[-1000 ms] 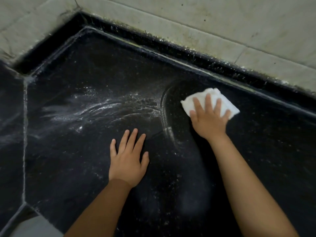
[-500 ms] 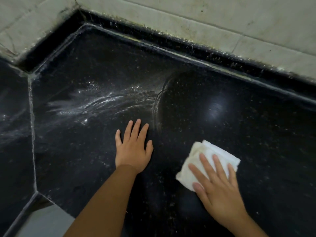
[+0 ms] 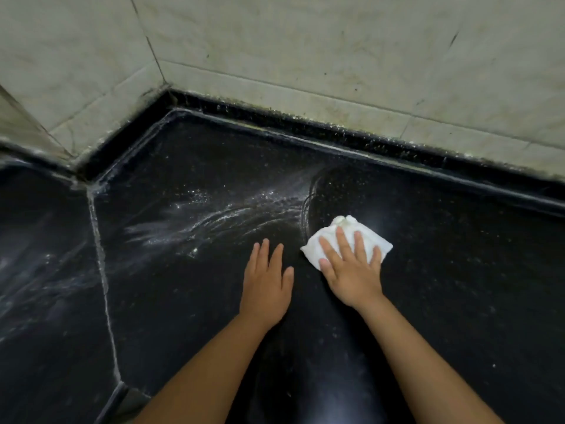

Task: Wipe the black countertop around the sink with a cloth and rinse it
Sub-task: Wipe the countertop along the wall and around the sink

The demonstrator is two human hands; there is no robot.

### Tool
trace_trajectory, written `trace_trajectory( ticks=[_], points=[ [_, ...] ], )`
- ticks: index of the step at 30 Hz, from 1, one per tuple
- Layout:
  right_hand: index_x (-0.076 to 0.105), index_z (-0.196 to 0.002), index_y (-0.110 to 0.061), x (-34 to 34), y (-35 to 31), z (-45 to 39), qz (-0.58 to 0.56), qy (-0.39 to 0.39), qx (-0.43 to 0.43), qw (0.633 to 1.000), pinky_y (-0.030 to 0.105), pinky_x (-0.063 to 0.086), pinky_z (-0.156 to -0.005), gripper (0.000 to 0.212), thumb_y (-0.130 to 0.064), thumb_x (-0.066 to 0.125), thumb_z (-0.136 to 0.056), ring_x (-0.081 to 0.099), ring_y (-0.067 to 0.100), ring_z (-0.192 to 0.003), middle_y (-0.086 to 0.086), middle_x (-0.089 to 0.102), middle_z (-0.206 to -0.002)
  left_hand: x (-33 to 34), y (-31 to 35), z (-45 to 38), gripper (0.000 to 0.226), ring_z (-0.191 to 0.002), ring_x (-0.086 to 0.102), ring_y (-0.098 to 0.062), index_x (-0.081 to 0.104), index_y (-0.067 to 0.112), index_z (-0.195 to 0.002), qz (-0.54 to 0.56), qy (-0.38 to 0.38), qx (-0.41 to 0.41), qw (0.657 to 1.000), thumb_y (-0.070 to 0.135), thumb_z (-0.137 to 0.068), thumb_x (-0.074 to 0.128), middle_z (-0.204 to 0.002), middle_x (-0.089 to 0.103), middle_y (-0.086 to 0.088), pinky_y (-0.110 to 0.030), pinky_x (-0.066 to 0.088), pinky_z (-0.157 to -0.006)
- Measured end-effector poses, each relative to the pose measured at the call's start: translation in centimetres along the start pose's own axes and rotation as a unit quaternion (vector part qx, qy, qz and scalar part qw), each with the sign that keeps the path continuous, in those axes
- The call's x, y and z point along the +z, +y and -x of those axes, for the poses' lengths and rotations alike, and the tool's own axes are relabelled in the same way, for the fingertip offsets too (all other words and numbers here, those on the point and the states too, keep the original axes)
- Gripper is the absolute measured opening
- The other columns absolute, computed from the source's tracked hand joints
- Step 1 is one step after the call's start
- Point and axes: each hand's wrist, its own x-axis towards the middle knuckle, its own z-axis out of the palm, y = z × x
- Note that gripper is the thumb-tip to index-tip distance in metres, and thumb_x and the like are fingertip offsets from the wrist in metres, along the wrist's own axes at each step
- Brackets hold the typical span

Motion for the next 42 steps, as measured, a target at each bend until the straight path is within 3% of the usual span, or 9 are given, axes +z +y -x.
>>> trace_trajectory(
  ticks=[4, 9, 14, 19, 24, 32, 35, 37, 42],
  points=[
    [0.005, -0.146, -0.040, 1.8, -3.8, 2.3, 0.004, -0.023, -0.060, 0.998, 0.053, -0.010, -0.111, 0.055, -0.054, 0.001, -0.093, -0.020, 0.024, -0.141, -0.005, -0.016, -0.155, -2.5, -4.9, 2.5, 0.048, -0.143, 0.001, -0.018, 0.022, 0.016, -0.144, -0.057, 0.051, 0.042, 0.996, 0.030, -0.099, 0.024, -0.155, 0.011, -0.003, -0.036, 0.005, -0.114],
    [0.042, -0.128, -0.037, 6.7, -7.0, 10.3, 0.040, 0.013, -0.120, 0.992, 0.049, 0.013, -0.107, 0.051, -0.045, 0.002, -0.098, 0.032, 0.032, -0.131, 0.000, 0.051, -0.137, -3.7, -11.0, 6.4, 0.063, -0.142, 0.013, -0.025, 0.036, 0.013, -0.140, -0.101, 0.051, 0.035, 0.993, 0.038, -0.086, 0.014, -0.151, 0.025, -0.008, -0.046, 0.013, -0.112],
    [0.022, -0.140, -0.045, 8.8, -2.8, 19.4, 0.049, 0.065, -0.121, 0.989, 0.039, 0.001, -0.113, 0.044, -0.048, 0.009, -0.098, -0.003, 0.016, -0.144, -0.011, 0.003, -0.156, -4.7, -13.9, 8.3, 0.057, -0.143, 0.001, -0.021, 0.022, 0.019, -0.145, -0.127, 0.025, 0.005, 0.992, 0.044, -0.094, 0.013, -0.155, 0.011, -0.004, -0.045, 0.004, -0.114],
    [0.005, -0.143, -0.043, 6.8, 2.2, 20.5, 0.046, 0.050, 0.090, 0.994, 0.040, 0.004, -0.111, 0.052, -0.057, 0.001, -0.093, -0.016, 0.007, -0.141, -0.010, -0.002, -0.156, -5.1, -14.8, 8.2, 0.050, -0.143, -0.006, -0.016, 0.011, 0.028, -0.146, -0.143, 0.013, -0.011, 0.990, 0.038, -0.098, 0.021, -0.156, 0.002, 0.004, -0.042, -0.004, -0.113],
    [0.003, -0.147, -0.035, 2.7, 0.9, 11.9, -0.091, 0.001, 0.300, 0.950, 0.052, -0.001, -0.112, 0.051, -0.043, 0.018, -0.099, -0.013, 0.027, -0.143, -0.004, -0.013, -0.156, -4.9, -15.1, 8.1, 0.050, -0.143, -0.006, -0.016, 0.014, 0.029, -0.146, -0.134, 0.014, -0.007, 0.991, 0.039, -0.098, 0.023, -0.156, 0.004, 0.005, -0.043, -0.006, -0.113],
    [0.003, -0.148, -0.032, 2.6, -10.3, 2.5, -0.039, -0.022, 0.114, 0.992, 0.059, -0.002, -0.109, 0.052, -0.046, 0.008, -0.098, -0.012, 0.034, -0.142, 0.002, -0.014, -0.156, -4.6, -15.6, 7.8, 0.051, -0.143, -0.007, -0.016, 0.015, 0.029, -0.146, -0.136, 0.013, -0.008, 0.991, 0.044, -0.096, 0.016, -0.156, 0.004, 0.005, -0.043, -0.007, -0.113],
    [0.042, -0.137, -0.032, 6.0, -14.0, 7.2, 0.036, 0.045, 0.000, 0.998, 0.062, 0.021, -0.103, 0.064, -0.046, -0.005, -0.095, 0.027, 0.040, -0.135, 0.008, 0.035, -0.148, -4.6, -15.5, 7.9, 0.064, -0.143, -0.002, -0.017, 0.022, 0.027, -0.144, -0.120, 0.022, -0.004, 0.993, 0.046, -0.084, 0.011, -0.155, 0.010, 0.003, -0.044, -0.005, -0.113],
    [0.047, -0.130, -0.033, 8.7, -14.2, 11.8, -0.001, 0.051, -0.049, 0.998, 0.054, 0.016, -0.105, 0.054, -0.042, 0.004, -0.099, 0.030, 0.035, -0.132, 0.004, 0.047, -0.140, -4.5, -15.5, 7.8, 0.056, -0.143, -0.001, -0.017, 0.023, 0.026, -0.144, -0.114, 0.027, -0.002, 0.993, 0.045, -0.092, 0.017, -0.155, 0.011, 0.002, -0.044, -0.004, -0.113],
    [0.020, -0.142, -0.043, 11.5, -8.3, 21.5, -0.002, 0.087, 0.014, 0.996, 0.041, 0.003, -0.113, 0.044, -0.043, 0.008, -0.100, -0.001, 0.015, -0.145, -0.013, 0.002, -0.156, -4.7, -15.4, 8.0, 0.050, -0.143, -0.002, -0.018, 0.021, 0.026, -0.145, -0.108, 0.029, -0.004, 0.994, 0.037, -0.097, 0.030, -0.155, 0.009, 0.002, -0.044, -0.004, -0.113]
  ],
)
